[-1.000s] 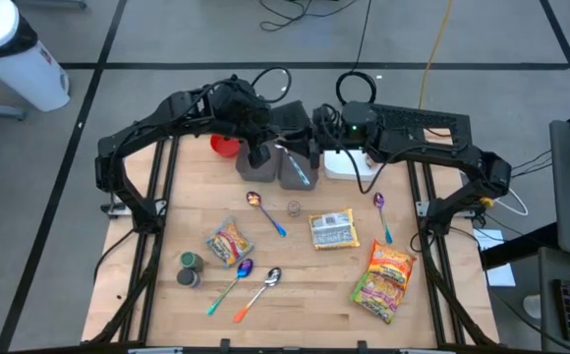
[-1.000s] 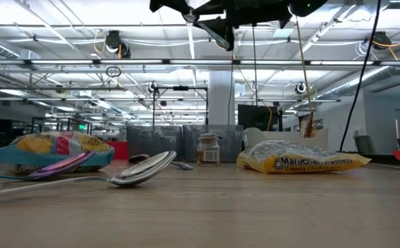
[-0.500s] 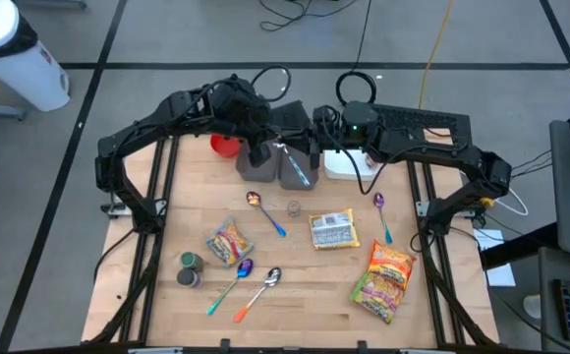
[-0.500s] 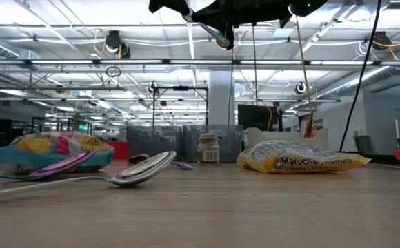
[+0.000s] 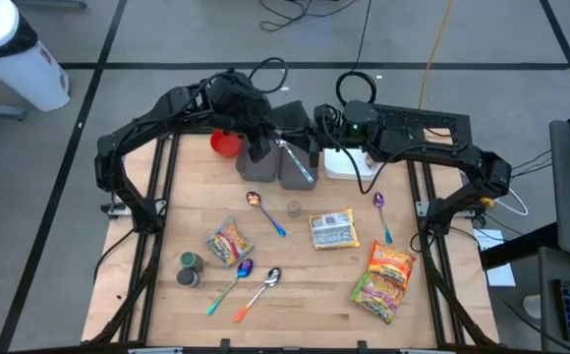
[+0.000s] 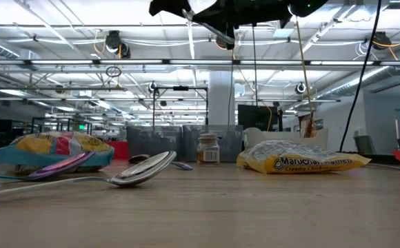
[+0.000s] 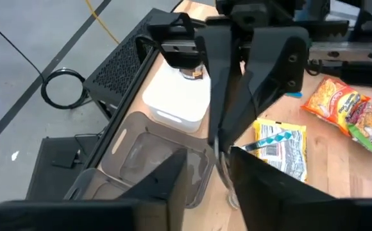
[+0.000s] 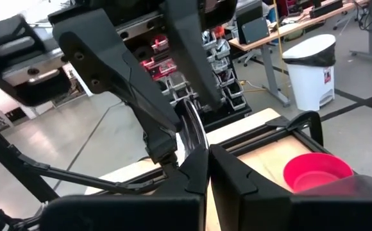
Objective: Pick & Place Food Item
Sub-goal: Put the white and blue spoon into the left black bin
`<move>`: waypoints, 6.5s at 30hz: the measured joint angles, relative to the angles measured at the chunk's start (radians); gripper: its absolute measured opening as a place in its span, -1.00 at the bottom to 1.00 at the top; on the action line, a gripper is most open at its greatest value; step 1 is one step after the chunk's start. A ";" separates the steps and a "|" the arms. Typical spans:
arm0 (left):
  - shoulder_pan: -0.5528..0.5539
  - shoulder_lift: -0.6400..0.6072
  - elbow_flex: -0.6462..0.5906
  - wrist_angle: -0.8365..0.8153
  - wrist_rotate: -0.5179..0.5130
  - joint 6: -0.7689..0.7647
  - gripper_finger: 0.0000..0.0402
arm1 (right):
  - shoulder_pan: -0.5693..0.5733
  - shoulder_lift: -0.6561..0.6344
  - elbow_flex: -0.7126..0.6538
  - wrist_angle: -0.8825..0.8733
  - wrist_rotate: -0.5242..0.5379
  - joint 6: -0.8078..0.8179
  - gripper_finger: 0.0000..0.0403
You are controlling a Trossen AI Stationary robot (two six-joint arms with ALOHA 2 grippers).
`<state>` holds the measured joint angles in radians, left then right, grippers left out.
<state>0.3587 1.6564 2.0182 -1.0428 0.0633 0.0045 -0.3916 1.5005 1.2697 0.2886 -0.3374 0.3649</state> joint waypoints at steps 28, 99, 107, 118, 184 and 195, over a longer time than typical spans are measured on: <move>0.113 -0.050 0.295 -0.198 -0.005 -0.044 0.00 | -0.110 -0.098 0.000 0.164 0.119 0.017 -1.00; 0.049 0.009 -0.169 0.650 0.373 -0.281 -0.01 | -0.006 -0.067 0.000 0.568 0.181 -0.048 -1.00; 0.080 -0.003 -0.169 0.641 0.363 -0.269 -0.01 | -0.022 -0.067 0.000 0.557 0.207 -0.048 -1.00; 0.086 -0.004 -0.169 0.643 0.359 -0.230 -0.59 | -0.023 -0.067 0.000 0.546 0.217 -0.084 -1.00; 0.454 -0.005 -0.515 0.268 0.768 -0.093 -0.86 | -0.189 -0.586 -0.546 0.329 0.289 0.117 -0.15; 0.433 -0.036 -0.786 0.552 0.674 -0.379 -0.86 | -0.189 -0.586 -0.546 0.321 0.289 0.102 -0.17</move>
<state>0.7913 1.6203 1.2322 -0.4911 0.7375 -0.3742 -0.5808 0.9142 0.7235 0.6097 -0.0483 0.4671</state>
